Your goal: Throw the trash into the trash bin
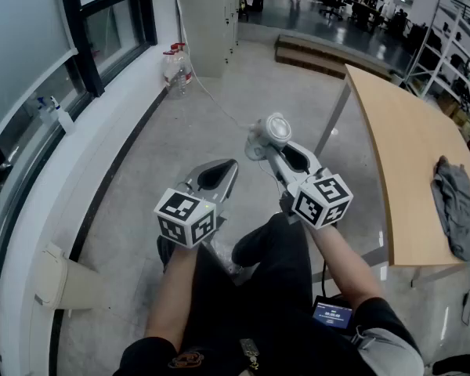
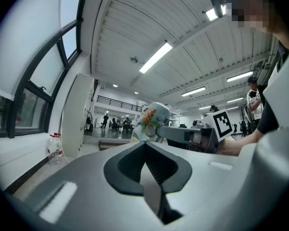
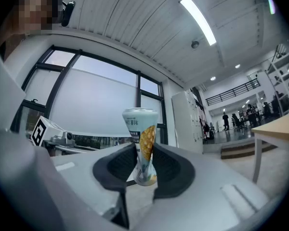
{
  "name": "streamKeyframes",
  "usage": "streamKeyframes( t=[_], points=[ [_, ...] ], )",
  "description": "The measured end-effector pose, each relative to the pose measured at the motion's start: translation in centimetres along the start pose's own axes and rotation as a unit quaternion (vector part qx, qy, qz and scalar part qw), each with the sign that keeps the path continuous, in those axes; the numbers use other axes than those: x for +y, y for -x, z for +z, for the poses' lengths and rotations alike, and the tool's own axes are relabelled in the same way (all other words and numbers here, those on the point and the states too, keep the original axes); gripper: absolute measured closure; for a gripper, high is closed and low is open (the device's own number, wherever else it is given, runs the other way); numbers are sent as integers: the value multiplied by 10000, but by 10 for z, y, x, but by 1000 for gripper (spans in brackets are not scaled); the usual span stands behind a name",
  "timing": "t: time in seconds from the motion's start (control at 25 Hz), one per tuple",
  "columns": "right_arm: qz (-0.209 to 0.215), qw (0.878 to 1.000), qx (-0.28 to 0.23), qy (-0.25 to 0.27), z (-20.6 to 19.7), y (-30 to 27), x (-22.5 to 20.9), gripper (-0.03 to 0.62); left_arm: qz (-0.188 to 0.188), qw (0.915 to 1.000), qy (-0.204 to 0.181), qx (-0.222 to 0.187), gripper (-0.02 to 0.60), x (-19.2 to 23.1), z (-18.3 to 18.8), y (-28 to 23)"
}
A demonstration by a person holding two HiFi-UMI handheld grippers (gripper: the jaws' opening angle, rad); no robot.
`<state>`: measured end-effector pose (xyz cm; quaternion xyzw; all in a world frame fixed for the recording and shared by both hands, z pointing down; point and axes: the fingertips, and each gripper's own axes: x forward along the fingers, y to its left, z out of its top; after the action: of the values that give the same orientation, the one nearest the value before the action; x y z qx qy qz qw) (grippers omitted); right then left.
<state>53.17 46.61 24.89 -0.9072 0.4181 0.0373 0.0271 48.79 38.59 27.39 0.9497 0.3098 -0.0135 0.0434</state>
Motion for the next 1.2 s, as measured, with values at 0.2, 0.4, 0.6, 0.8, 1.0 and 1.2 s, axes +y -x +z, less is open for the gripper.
streamKeyframes(
  t=[0.2,0.4,0.6,0.8,1.0,1.2],
  points=[
    [-29,9998,-51,-212,-1,0,-3,494,-2,10000,15,1,574,1,0,0],
    [-30,9998,-39,-176,-1,0,-3,494,-14,10000,10,45,575,0,-3,-1],
    [3,9998,-34,-196,0,1,-2,494,-19,10000,-1,63,574,-1,-3,0],
    [89,9996,-46,-263,0,-2,0,494,40,9999,-31,106,574,0,-2,3],
    [233,9991,-14,-350,-3,-10,12,494,167,9997,-65,163,574,7,0,16],
    [492,9979,-43,-421,-5,-27,33,494,423,9988,-122,202,574,19,1,39]
  ],
)
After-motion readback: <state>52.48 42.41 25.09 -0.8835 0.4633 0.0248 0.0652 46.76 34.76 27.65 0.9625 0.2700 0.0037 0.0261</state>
